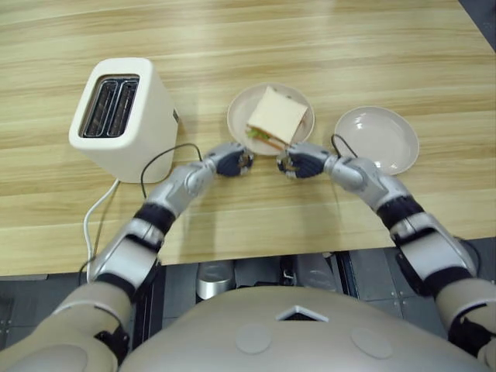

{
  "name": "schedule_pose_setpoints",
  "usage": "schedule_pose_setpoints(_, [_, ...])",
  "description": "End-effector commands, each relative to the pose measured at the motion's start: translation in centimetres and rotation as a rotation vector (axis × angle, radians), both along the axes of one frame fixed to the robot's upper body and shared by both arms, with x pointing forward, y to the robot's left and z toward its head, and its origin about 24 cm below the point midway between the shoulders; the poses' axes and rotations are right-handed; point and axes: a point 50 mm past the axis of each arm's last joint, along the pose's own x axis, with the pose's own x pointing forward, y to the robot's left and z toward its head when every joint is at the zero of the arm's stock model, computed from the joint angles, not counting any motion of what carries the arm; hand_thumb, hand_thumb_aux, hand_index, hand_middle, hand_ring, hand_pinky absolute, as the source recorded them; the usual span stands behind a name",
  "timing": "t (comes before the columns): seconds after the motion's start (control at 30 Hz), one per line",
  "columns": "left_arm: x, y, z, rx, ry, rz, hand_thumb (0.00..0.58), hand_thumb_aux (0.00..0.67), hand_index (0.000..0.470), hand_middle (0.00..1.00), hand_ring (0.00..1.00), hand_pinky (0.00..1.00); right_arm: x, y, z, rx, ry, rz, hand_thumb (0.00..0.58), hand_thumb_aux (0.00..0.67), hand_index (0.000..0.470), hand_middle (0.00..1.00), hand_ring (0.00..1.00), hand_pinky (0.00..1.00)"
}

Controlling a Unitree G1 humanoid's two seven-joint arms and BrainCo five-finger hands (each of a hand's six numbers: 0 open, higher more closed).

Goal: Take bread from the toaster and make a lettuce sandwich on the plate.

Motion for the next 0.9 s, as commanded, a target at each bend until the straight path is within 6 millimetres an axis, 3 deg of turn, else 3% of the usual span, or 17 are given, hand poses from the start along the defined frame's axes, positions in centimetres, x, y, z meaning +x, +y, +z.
schedule_pose_setpoints(0.03, [0.3,1.5,-1.3,0.077,0.031,0.109,0.580,0.670,0.460,1.00,1.00,1.00,1.4,-0.5,0.0,-0.003,-0.020,-0.127,0.580,0.670,0.460,1.00,1.00,1.00])
schedule_pose_setpoints(0.2, [0.7,1.4,-0.6,0.020,-0.041,0.120,0.580,0.670,0.460,1.00,1.00,1.00,1.9,-0.8,0.6,0.067,-0.078,-0.182,0.580,0.670,0.460,1.00,1.00,1.00])
schedule_pose_setpoints(0.23, [0.6,1.4,-0.5,0.018,-0.063,0.106,0.580,0.670,0.460,1.00,1.00,1.00,1.8,-1.1,0.6,0.087,-0.088,-0.185,0.505,0.428,0.294,0.17,0.17,0.17])
schedule_pose_setpoints(0.27, [0.4,1.5,-0.4,0.006,-0.083,0.095,0.564,0.560,0.384,1.00,1.00,1.00,1.6,-1.4,0.6,0.111,-0.103,-0.190,0.000,0.000,0.000,0.00,0.00,0.00])
schedule_pose_setpoints(0.3, [0.2,1.6,-0.4,-0.022,-0.102,0.090,0.031,0.018,0.013,0.75,0.75,0.75,1.3,-1.8,0.7,0.144,-0.114,-0.194,0.000,0.000,0.000,0.00,0.00,0.00])
schedule_pose_setpoints(0.33, [-0.1,1.6,-0.3,-0.075,-0.124,0.085,0.000,0.000,0.000,0.22,0.22,0.22,1.0,-2.2,0.7,0.188,-0.121,-0.192,0.000,0.000,0.000,0.00,0.00,0.00])
schedule_pose_setpoints(0.37, [-0.5,1.6,0.0,-0.136,-0.146,0.077,0.000,0.000,0.000,0.00,0.00,0.00,0.5,-2.5,0.8,0.231,-0.131,-0.182,0.000,0.000,0.000,0.00,0.00,0.00])
schedule_pose_setpoints(0.53, [-3.9,0.8,3.0,-0.567,-0.241,0.087,0.000,0.000,0.000,0.00,0.00,0.00,-2.6,-3.4,1.9,0.507,-0.206,-0.115,0.000,0.000,0.000,0.00,0.00,0.00])
schedule_pose_setpoints(0.7, [-7.3,0.4,6.2,-0.844,-0.303,0.178,0.000,0.000,0.000,0.00,0.00,0.00,-5.9,-3.0,3.5,0.813,-0.278,-0.157,0.000,0.000,0.000,0.00,0.00,0.00])
schedule_pose_setpoints(0.9, [-10.0,0.1,6.5,-1.108,-0.278,0.386,0.000,0.000,0.000,0.00,0.00,0.00,-6.9,-3.4,5.2,1.103,-0.316,-0.338,0.000,0.000,0.000,0.00,0.00,0.00])
